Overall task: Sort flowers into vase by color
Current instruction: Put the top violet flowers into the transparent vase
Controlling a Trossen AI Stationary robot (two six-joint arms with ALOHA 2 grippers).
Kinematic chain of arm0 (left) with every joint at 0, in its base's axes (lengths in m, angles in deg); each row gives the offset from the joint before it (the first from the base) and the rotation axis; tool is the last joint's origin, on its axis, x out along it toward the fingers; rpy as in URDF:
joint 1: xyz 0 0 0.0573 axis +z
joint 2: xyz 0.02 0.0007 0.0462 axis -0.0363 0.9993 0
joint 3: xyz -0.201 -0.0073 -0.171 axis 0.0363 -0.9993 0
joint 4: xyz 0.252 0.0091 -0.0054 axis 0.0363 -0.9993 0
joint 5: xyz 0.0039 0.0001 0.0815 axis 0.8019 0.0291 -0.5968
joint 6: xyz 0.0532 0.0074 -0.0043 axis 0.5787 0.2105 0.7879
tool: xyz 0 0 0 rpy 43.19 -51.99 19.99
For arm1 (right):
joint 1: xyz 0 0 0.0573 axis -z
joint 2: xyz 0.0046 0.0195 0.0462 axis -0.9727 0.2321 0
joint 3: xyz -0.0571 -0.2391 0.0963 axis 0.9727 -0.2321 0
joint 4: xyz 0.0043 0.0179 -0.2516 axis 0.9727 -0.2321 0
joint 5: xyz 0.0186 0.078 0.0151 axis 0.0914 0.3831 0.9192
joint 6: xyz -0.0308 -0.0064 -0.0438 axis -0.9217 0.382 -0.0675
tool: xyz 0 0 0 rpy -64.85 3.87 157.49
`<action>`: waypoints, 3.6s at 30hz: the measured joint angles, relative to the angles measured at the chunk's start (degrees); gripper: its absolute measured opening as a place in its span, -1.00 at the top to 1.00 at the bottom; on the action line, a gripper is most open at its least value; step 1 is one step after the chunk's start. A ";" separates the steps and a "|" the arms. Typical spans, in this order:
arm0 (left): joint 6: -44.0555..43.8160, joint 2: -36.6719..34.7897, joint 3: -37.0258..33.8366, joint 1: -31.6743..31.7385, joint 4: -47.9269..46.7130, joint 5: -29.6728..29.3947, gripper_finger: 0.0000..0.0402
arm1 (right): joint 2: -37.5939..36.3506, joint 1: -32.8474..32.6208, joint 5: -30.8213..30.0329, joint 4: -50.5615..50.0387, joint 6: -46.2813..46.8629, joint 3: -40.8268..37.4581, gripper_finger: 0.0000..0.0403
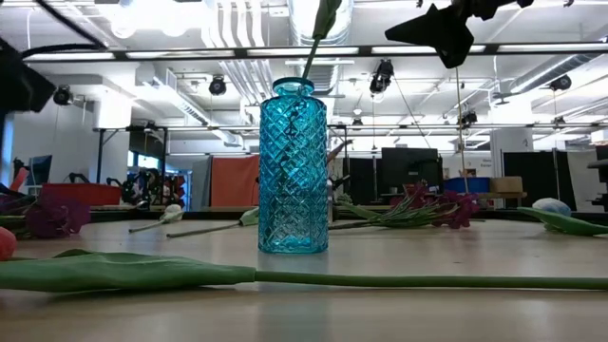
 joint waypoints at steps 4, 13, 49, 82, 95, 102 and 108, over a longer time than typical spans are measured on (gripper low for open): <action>0.93 4.59 0.00 -0.13 0.90 -1.32 -0.18 | 0.00 0.00 2.17 0.00 -0.12 0.00 -0.48; 1.49 12.66 -0.15 -0.11 2.45 -1.63 0.12 | 0.00 -0.02 5.72 0.19 -0.14 0.00 -0.48; 43.68 -9.06 27.78 0.94 0.56 -66.04 1.00 | -0.04 -2.51 8.73 -3.78 -3.22 -0.04 -0.44; 106.17 -1.34 -18.31 63.07 136.12 -7.58 1.00 | 0.02 -2.49 8.33 -3.33 -4.71 -0.05 -0.42; 106.51 12.41 -10.56 63.74 135.96 -4.81 1.00 | 0.07 -2.51 6.94 -3.91 -3.11 -0.07 -0.41; 105.18 15.38 -9.51 63.72 135.90 -4.82 1.00 | 0.07 -2.49 6.94 -4.07 -3.11 -0.11 -0.42; 105.16 16.06 -8.80 63.72 134.88 -4.67 1.00 | 0.07 -2.49 6.94 -4.02 -3.11 -0.13 -0.41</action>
